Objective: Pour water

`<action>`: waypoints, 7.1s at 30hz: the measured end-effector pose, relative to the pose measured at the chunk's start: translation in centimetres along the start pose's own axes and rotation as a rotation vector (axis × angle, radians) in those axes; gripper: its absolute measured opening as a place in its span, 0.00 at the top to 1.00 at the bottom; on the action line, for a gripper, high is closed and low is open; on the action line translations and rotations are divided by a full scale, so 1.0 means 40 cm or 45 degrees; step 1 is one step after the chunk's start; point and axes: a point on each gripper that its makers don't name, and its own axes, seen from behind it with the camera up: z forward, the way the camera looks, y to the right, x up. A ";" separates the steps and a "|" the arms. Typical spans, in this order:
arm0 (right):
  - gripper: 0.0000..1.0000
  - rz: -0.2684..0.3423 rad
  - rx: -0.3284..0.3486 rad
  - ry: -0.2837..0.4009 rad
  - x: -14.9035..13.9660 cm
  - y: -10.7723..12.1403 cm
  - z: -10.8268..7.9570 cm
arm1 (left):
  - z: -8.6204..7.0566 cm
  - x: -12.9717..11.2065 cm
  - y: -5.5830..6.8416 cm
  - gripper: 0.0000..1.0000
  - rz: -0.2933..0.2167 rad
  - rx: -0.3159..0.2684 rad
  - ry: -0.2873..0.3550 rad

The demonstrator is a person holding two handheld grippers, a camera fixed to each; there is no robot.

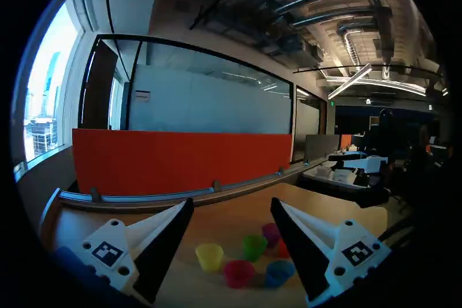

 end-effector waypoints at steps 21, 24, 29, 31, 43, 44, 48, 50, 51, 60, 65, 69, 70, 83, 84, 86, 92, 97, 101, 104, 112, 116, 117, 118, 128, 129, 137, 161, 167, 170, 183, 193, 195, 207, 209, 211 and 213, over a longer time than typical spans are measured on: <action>0.00 -0.131 0.158 -0.158 -0.044 -0.040 0.022 | 0.018 -0.095 0.073 0.01 0.068 -0.230 -0.166; 0.01 -0.147 0.178 -0.192 -0.056 -0.047 0.024 | 0.016 -0.117 0.085 0.01 0.108 -0.261 -0.197; 0.01 -0.163 0.208 -0.235 -0.079 -0.056 0.028 | 0.018 -0.171 0.100 0.01 0.155 -0.288 -0.260; 0.01 -0.171 0.216 -0.251 -0.088 -0.058 0.031 | 0.020 -0.197 0.107 0.01 0.166 -0.301 -0.290; 0.01 -0.211 0.263 -0.306 -0.133 -0.073 0.051 | 0.036 -0.333 0.150 0.00 0.168 -0.367 -0.408; 0.01 -0.211 0.266 -0.308 -0.135 -0.073 0.053 | 0.037 -0.344 0.153 0.00 0.172 -0.369 -0.418; 0.01 -0.211 0.276 -0.316 -0.144 -0.072 0.062 | 0.041 -0.388 0.170 0.01 0.184 -0.391 -0.452; 0.01 -0.213 0.283 -0.321 -0.151 -0.071 0.066 | 0.043 -0.408 0.178 0.00 0.186 -0.400 -0.467; 0.01 -0.214 0.287 -0.325 -0.155 -0.070 0.069 | 0.043 -0.419 0.183 0.00 0.187 -0.406 -0.476; 0.01 -0.231 0.307 -0.358 -0.189 -0.070 0.090 | 0.052 -0.514 0.224 0.00 0.208 -0.450 -0.555; 0.01 -0.232 0.315 -0.373 -0.206 -0.066 0.099 | 0.061 -0.553 0.247 0.00 0.223 -0.477 -0.592; 0.01 -0.233 0.318 -0.377 -0.213 -0.064 0.107 | 0.068 -0.587 0.265 0.01 0.224 -0.496 -0.624; 0.01 -0.232 0.319 -0.378 -0.213 -0.064 0.110 | 0.071 -0.595 0.267 0.01 0.223 -0.498 -0.631; 0.01 -0.243 0.335 -0.390 -0.227 -0.071 0.135 | 0.125 -0.704 0.287 0.00 0.237 -0.489 -0.699; 0.01 -0.244 0.335 -0.392 -0.228 -0.071 0.136 | 0.129 -0.711 0.289 0.00 0.241 -0.489 -0.702; 0.00 -0.245 0.338 -0.396 -0.231 -0.071 0.139 | 0.136 -0.719 0.291 0.00 0.246 -0.490 -0.706; 0.01 -0.245 0.339 -0.402 -0.238 -0.070 0.147 | 0.158 -0.734 0.301 0.00 0.236 -0.504 -0.713; 0.01 -0.243 0.337 -0.406 -0.243 -0.066 0.152 | 0.180 -0.736 0.309 0.00 0.228 -0.515 -0.708; 0.01 -0.241 0.336 -0.409 -0.247 -0.062 0.155 | 0.195 -0.736 0.317 0.00 0.227 -0.529 -0.710; 0.01 -0.242 0.334 -0.411 -0.250 -0.059 0.157 | 0.207 -0.736 0.324 0.01 0.229 -0.538 -0.712; 0.01 -0.241 0.335 -0.417 -0.256 -0.057 0.162 | 0.233 -0.739 0.332 0.00 0.239 -0.553 -0.719; 0.01 -0.241 0.333 -0.420 -0.259 -0.056 0.164 | 0.239 -0.743 0.334 0.00 0.252 -0.554 -0.726; 0.01 -0.241 0.333 -0.420 -0.260 -0.056 0.164 | 0.241 -0.744 0.335 0.00 0.255 -0.555 -0.726; 0.01 -0.241 0.333 -0.420 -0.260 -0.056 0.164 | 0.241 -0.746 0.336 0.00 0.258 -0.556 -0.727; 0.00 -0.242 0.326 -0.419 -0.261 -0.049 0.163 | 0.246 -0.749 0.331 0.11 0.240 -0.554 -0.730; 0.01 -0.242 0.325 -0.419 -0.262 -0.049 0.163 | 0.246 -0.749 0.331 0.11 0.236 -0.554 -0.732; 0.01 -0.241 0.325 -0.419 -0.263 -0.048 0.163 | 0.247 -0.751 0.330 0.12 0.247 -0.541 -0.745; 0.01 -0.237 0.323 -0.411 -0.262 -0.049 0.164 | 0.243 -0.736 0.321 0.13 0.172 -0.497 -0.705; 0.01 -0.235 0.324 -0.409 -0.263 -0.051 0.166 | 0.237 -0.682 0.318 0.13 0.144 -0.490 -0.639; 0.01 -0.236 0.325 -0.407 -0.265 -0.053 0.168 | 0.234 -0.646 0.316 0.13 0.144 -0.480 -0.599; 0.00 -0.234 0.328 -0.390 -0.262 -0.061 0.184 | 0.221 -0.436 0.272 0.13 0.138 -0.401 -0.388; 0.00 -0.224 0.318 -0.384 -0.263 -0.055 0.197 | 0.200 -0.300 0.247 0.13 0.111 -0.356 -0.227; 0.00 -0.223 0.315 -0.384 -0.263 -0.052 0.201 | 0.195 -0.281 0.245 0.13 0.112 -0.352 -0.205; 0.00 -0.215 0.309 -0.394 -0.278 -0.046 0.228 | 0.177 -0.180 0.245 0.13 0.098 -0.347 -0.065; 0.00 -0.216 0.310 -0.395 -0.278 -0.047 0.231 | 0.175 -0.174 0.245 0.13 0.095 -0.349 -0.056; 0.01 -0.216 0.310 -0.396 -0.278 -0.047 0.234 | 0.173 -0.168 0.242 0.13 0.096 -0.348 -0.050; 0.01 -0.216 0.311 -0.397 -0.278 -0.047 0.237 | 0.171 -0.164 0.239 0.13 0.097 -0.346 -0.046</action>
